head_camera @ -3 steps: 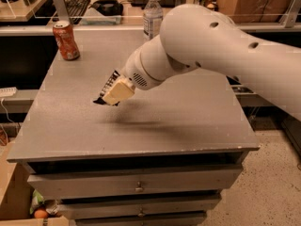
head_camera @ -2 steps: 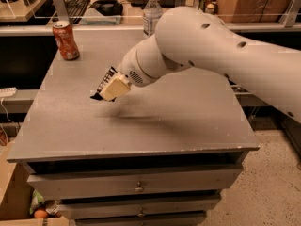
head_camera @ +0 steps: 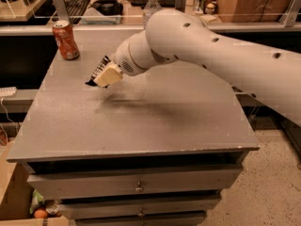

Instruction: Move rxbar chocolate near coke can

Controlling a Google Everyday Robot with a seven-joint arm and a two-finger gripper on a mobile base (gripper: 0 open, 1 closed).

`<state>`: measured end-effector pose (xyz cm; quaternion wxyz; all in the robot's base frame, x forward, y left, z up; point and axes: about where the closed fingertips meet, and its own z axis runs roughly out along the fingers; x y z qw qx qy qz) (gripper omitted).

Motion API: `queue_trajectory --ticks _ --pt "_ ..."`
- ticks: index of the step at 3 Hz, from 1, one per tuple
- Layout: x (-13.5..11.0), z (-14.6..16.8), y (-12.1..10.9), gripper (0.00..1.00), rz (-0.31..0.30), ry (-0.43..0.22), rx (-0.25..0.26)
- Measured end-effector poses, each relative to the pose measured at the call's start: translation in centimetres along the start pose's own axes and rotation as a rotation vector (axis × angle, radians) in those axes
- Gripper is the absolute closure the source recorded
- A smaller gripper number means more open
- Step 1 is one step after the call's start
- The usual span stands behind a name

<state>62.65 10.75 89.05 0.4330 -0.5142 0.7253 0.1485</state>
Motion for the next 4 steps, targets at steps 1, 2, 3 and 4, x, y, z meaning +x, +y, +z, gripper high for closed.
queue_trajectory --ticks 1,2,3,4 --pt "-1.3 3.1 -2.0 1.0 0.001 -0.046 -0.005" --pt "-3.1 6.2 -3.8 1.0 0.0 -0.093 -0.017" --pt "-4.2 10.1 -6.4 0.98 0.023 -0.125 -0.03" --pt "-4.4 11.9 -8.1 0.76 0.055 -0.129 -0.016"
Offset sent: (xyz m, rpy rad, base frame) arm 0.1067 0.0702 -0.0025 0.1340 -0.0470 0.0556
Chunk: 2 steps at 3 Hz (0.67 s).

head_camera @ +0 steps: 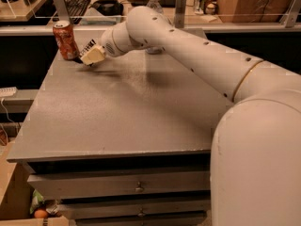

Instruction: Move rxbar chocolate near coke can

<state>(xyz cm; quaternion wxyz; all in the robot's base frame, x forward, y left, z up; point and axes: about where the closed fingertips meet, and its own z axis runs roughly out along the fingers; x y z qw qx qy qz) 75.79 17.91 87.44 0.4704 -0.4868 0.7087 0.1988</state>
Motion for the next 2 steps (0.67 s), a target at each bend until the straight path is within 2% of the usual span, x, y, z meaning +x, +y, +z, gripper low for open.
queue_trajectory --ticks 1,2 --pt "0.1 1.31 -1.07 0.52 0.028 -0.001 0.014" --pt "-0.08 2.01 -1.42 0.21 0.047 -0.011 0.012"
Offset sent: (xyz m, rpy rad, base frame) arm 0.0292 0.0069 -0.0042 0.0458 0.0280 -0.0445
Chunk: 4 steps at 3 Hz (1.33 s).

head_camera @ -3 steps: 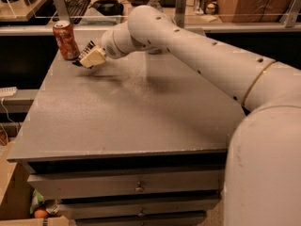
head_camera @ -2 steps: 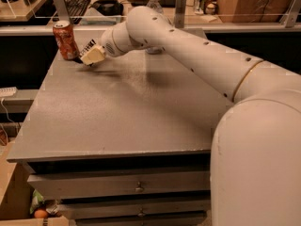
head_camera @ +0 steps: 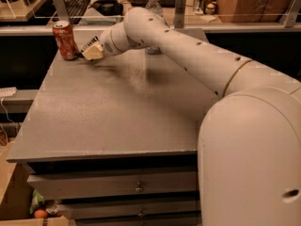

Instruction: Move rxbar chocolate near coke can

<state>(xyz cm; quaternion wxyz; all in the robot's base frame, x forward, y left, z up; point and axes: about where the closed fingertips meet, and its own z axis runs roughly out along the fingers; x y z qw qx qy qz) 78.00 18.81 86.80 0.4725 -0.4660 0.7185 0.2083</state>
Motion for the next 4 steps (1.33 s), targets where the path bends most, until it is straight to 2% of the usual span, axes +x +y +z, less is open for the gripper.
queue_trajectory --ticks 1,2,3,4 --pt "-0.5 0.2 0.1 0.01 -0.001 -0.011 -0.008" --pt "-1.4 -0.1 0.8 0.0 -0.006 -0.043 -0.024" --pt "-2.3 -2.2 2.1 0.0 -0.021 -0.082 -0.025" --pt "-2.4 -7.0 3.4 0.0 -0.026 -0.115 0.006"
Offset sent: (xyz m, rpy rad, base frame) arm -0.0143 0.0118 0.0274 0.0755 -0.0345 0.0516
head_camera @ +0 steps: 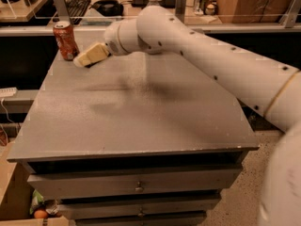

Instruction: Move rxbar chocolate near coke can

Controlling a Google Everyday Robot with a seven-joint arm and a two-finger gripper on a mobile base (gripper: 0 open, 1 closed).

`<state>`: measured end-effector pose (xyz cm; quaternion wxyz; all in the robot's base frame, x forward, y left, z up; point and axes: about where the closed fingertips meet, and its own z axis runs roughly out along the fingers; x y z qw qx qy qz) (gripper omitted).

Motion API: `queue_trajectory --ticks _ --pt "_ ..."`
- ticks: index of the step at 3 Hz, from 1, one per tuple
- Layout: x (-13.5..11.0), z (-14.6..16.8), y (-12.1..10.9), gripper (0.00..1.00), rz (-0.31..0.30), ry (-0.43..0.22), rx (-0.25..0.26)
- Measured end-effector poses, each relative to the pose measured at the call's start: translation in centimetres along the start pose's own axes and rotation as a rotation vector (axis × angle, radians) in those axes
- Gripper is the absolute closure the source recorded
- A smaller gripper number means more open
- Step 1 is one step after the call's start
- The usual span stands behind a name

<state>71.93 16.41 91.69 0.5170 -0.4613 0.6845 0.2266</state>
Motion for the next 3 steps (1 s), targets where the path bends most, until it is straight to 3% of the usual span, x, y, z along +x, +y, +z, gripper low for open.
queue_trajectory --ticks 1,2,3 --pt "1.8 -8.0 0.9 0.0 -0.019 0.03 0.062" --pt "3.6 -18.3 -0.8 0.0 -0.059 0.11 0.162" --pt "4.3 -20.5 -1.3 0.0 -0.055 0.13 0.184"
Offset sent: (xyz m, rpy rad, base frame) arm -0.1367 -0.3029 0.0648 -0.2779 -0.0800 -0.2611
